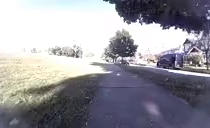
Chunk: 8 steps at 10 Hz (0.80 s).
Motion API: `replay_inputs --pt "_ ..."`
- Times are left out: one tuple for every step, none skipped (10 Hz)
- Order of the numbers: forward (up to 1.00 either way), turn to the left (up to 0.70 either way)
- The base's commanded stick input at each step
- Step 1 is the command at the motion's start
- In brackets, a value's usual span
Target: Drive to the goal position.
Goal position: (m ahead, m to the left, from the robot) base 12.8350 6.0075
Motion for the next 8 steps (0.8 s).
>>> replay_inputs --pt "0.08 0.0" --pt "0.09 0.0" --pt "0.08 0.0" --pt "0.08 0.0" --pt "0.08 0.0" --pt "0.08 0.0" --pt "0.08 0.0" --pt "0.08 0.0"
